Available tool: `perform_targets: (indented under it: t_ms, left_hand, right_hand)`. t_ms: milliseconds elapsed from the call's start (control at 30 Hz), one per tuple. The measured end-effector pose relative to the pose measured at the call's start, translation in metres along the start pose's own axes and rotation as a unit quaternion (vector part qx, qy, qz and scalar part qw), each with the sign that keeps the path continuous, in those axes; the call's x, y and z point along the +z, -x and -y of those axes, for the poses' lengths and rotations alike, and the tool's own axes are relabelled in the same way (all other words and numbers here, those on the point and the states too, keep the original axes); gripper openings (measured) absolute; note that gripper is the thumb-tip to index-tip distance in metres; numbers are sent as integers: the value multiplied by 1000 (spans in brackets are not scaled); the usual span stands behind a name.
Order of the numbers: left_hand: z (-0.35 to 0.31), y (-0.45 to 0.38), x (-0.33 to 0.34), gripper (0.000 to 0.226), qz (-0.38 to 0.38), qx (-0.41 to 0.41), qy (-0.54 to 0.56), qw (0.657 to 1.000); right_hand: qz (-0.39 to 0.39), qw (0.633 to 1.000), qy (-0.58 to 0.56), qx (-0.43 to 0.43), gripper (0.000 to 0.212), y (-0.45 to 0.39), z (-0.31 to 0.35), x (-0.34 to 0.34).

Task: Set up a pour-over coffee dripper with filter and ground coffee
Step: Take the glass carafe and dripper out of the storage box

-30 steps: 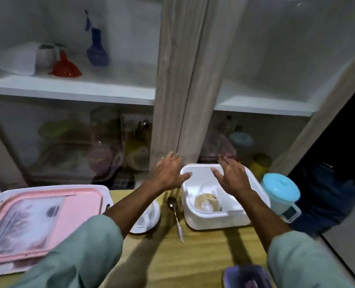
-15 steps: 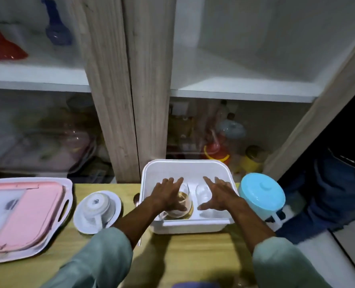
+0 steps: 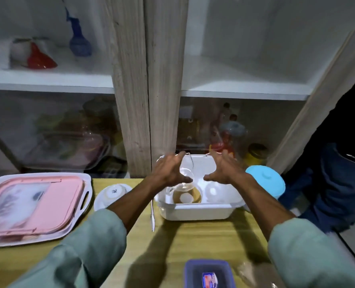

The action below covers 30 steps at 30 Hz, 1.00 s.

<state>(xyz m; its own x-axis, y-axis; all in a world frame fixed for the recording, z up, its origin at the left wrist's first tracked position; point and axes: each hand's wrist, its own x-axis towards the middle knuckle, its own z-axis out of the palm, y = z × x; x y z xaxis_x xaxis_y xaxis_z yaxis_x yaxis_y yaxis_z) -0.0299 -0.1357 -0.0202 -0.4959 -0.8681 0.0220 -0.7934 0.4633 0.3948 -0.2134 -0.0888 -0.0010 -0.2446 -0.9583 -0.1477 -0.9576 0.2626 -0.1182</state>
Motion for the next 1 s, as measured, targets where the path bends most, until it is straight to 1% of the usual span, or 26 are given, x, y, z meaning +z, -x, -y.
perform_targets:
  t_ms: [133, 233, 400, 533, 633, 833, 1000]
  left_hand:
    - [15, 50, -43, 94, -42, 26, 39, 998]
    - [34, 99, -64, 93, -66, 35, 21, 997]
    - [68, 183, -66, 94, -40, 3, -27, 999]
    - [91, 234, -44, 97, 14, -38, -40, 998]
    - [105, 262, -23, 95, 36, -55, -43, 997]
    - [125, 294, 11, 96, 98, -81, -43, 991]
    - [131, 301, 26, 98, 125, -63, -50, 989]
  right_hand:
    - [-51, 998, -36, -10, 91, 51, 37, -27]
    - [-66, 996, -59, -23, 89, 91, 67, -31]
    - [-20, 996, -82, -39, 100, 158, 113, 2]
    - [26, 995, -79, -59, 101, 197, 140, 49]
    - [64, 994, -67, -55, 102, 215, 151, 85]
    - [118, 991, -53, -46, 102, 232, 155, 134]
    - [128, 990, -37, -49, 101, 237, 153, 149]
